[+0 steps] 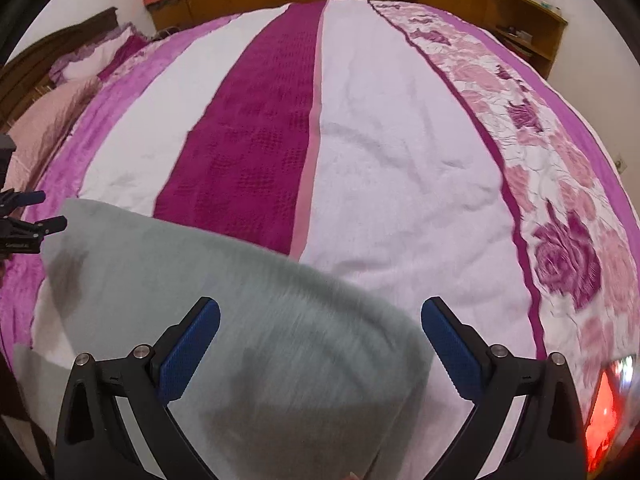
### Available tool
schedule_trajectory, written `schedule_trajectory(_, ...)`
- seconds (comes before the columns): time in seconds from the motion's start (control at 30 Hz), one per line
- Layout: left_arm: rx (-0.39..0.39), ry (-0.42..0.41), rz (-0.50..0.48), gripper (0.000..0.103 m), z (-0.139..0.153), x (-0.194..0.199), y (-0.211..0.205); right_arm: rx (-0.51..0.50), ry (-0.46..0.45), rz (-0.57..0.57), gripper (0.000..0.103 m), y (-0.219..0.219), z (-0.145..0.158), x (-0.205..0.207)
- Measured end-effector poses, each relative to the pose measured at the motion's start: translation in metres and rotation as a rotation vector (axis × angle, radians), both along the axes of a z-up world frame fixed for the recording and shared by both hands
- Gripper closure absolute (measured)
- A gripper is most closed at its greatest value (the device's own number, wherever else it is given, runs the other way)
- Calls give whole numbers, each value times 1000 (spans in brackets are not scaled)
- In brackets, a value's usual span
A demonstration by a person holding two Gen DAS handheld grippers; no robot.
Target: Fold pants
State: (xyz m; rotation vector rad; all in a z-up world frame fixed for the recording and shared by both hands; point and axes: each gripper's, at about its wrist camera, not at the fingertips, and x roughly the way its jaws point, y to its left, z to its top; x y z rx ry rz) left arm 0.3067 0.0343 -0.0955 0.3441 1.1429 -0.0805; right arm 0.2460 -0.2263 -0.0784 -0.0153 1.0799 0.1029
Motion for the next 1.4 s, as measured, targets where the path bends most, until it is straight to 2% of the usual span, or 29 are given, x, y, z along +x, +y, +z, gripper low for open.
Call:
schedule_trajectory(0.13,33,27,-61,3,-35,17,2,4,30,17,5,-3,-25,17)
schedule_trajectory(0.27,110,51,-159,2,-66,24,0,11,87,-9,4,-5,-64,27)
schedule_trajectory(0.33,111,37,-211,0,-75,25,1,-28,9,-6,3,1,-72,22)
schedule_trajectory(0.43,79,36,-252,0,-78,30,9,-76,-44,10,3,9,-76,16)
schedule_trajectory(0.53,27,99,-246,0,-81,44,21,-49,-24,20,3,3,-76,18)
schedule_trajectory(0.6,10,109,-258,0,-83,51,24,-57,-9,43,3,3,-75,20)
schedule_trajectory(0.8,-98,116,-212,0,-90,72,45,-63,-48,45,3,3,-77,19)
schedule_trajectory(0.93,-91,85,-231,0,-95,75,51,-52,-65,42,3,4,-79,18)
schedule_trajectory(1.0,-76,28,-245,7,-93,64,45,-45,-68,39,3,3,-79,17)
schedule_trajectory(1.07,-86,-3,-259,29,-91,55,43,-42,-70,39,3,2,-79,16)
schedule_trajectory(1.13,-95,-8,-255,42,-90,49,46,-42,-65,37,4,3,-78,17)
schedule_trajectory(1.17,-88,-13,-257,45,-90,49,46,-43,-61,29,7,5,-77,17)
schedule_trajectory(1.23,-79,-17,-270,50,-91,51,45,-50,-48,16,19,9,-71,13)
schedule_trajectory(1.27,-94,-15,-270,55,-90,50,44,-60,-44,23,33,12,-67,11)
schedule_trajectory(1.3,-107,-17,-261,57,-90,55,40,-65,-37,44,51,16,-64,9)
schedule_trajectory(1.33,-131,-19,-241,63,-91,59,44,-75,-31,69,60,21,-60,7)
schedule_trajectory(1.37,-143,-20,-228,71,-86,53,40,-83,-27,84,79,24,-58,7)
schedule_trajectory(1.4,-153,-21,-215,75,-84,45,40,-79,-14,107,92,27,-55,7)
